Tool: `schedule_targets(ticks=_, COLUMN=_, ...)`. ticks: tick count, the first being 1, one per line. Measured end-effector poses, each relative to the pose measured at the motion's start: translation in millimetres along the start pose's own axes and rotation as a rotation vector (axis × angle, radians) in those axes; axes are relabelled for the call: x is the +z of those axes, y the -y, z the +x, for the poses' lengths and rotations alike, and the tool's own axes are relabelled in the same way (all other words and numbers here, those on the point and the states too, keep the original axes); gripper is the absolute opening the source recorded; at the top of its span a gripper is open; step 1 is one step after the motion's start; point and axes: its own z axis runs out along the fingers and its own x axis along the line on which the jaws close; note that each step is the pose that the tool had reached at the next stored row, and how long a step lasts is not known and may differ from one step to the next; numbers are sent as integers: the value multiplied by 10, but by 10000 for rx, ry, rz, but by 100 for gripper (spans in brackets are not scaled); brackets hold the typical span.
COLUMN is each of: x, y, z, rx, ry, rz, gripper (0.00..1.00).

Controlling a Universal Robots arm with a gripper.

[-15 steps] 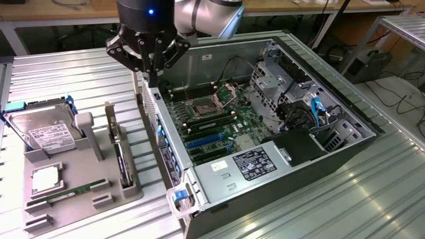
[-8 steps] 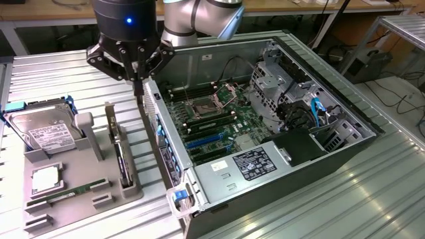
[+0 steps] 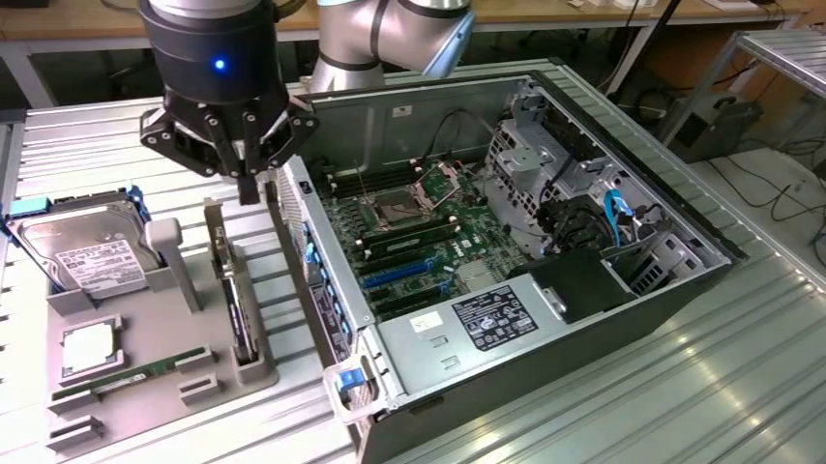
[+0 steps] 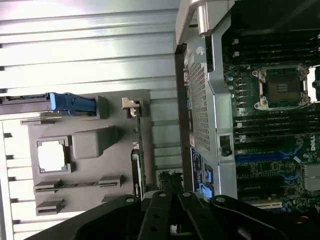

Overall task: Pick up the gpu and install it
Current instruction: 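Reach for the gpu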

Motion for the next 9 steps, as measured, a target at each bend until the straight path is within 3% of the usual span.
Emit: schedule_targets(ticks=9, x=110, y=135, z=208, rx=3, ry=-104, rz=55, gripper=11)
